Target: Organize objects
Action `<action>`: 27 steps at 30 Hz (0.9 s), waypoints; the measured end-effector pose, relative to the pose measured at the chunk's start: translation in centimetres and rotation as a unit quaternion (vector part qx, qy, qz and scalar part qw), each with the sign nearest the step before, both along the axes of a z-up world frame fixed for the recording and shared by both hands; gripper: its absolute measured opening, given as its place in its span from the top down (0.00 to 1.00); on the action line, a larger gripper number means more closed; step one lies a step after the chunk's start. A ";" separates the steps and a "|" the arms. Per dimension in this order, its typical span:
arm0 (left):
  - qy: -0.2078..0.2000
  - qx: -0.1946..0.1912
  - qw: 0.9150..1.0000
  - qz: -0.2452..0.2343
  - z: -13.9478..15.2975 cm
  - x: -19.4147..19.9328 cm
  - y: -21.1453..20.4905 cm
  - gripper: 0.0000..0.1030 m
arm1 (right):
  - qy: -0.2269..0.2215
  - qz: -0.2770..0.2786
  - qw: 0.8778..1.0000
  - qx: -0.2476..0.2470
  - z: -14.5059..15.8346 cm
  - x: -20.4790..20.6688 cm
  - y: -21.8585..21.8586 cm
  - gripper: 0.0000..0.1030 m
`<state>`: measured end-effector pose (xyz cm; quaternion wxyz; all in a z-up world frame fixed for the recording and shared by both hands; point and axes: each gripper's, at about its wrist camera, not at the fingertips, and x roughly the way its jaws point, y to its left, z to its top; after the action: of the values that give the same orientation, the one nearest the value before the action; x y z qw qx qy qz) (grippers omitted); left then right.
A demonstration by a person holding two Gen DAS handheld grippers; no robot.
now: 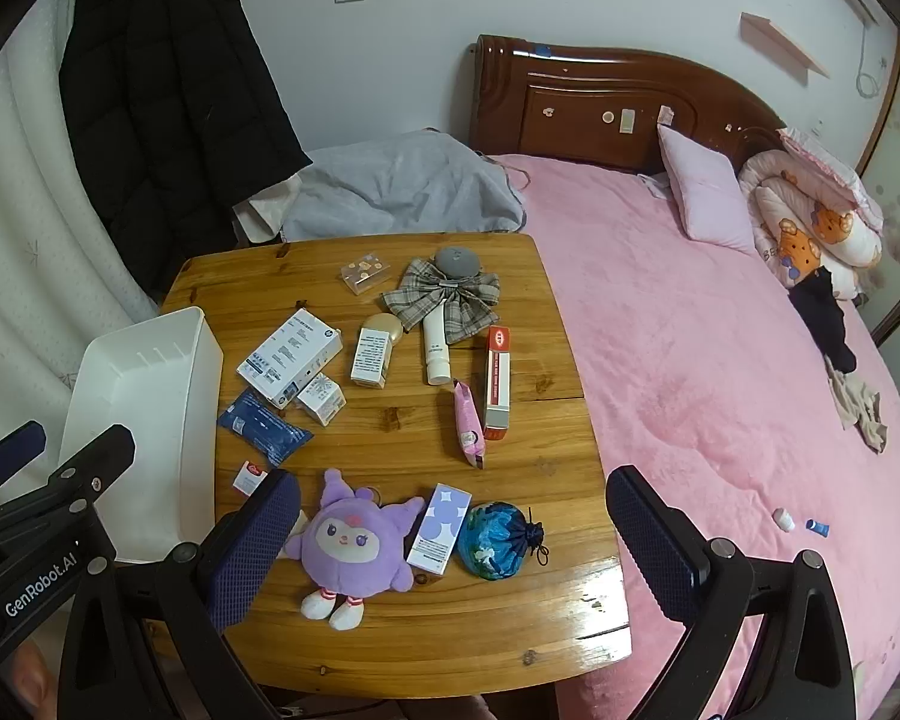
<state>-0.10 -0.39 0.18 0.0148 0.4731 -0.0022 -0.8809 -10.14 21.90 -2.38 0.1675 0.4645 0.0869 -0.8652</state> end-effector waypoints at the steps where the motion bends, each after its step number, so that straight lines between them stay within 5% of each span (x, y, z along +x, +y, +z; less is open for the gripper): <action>1: 0.000 0.000 1.000 0.000 0.0 0.0 0.0 0.15 | 0.000 0.000 1.000 0.000 0.0 0.0 0.0 0.01; 27: -0.004 -0.011 1.000 0.010 -0.7 -0.2 -0.2 0.15 | 0.002 0.000 1.000 0.009 -0.1 0.3 -0.6 0.01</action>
<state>-0.28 -0.63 -0.54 0.0285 0.4764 -0.0074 -0.8787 -9.83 21.30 -2.52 0.1634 0.4645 0.0951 -0.8651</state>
